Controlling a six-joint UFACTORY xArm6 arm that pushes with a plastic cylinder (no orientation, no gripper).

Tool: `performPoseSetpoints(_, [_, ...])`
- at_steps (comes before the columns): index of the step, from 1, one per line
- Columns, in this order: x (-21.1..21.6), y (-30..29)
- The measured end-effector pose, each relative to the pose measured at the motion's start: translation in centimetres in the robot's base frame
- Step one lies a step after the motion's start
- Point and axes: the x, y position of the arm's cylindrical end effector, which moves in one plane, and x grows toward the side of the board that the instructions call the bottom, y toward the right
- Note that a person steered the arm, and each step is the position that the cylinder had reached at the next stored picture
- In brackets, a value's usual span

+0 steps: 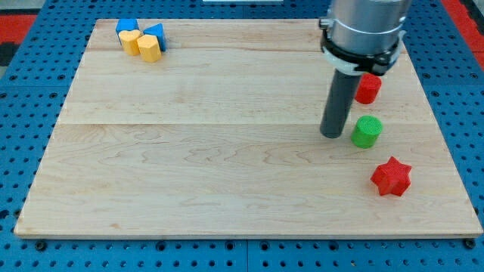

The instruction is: Slide the green circle tot he right side of itslef

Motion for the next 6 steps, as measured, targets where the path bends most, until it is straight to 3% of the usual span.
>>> performPoseSetpoints(3, [0.0, 5.6])
performPoseSetpoints(4, [-0.9, -4.5])
performPoseSetpoints(6, [-8.7, -24.9])
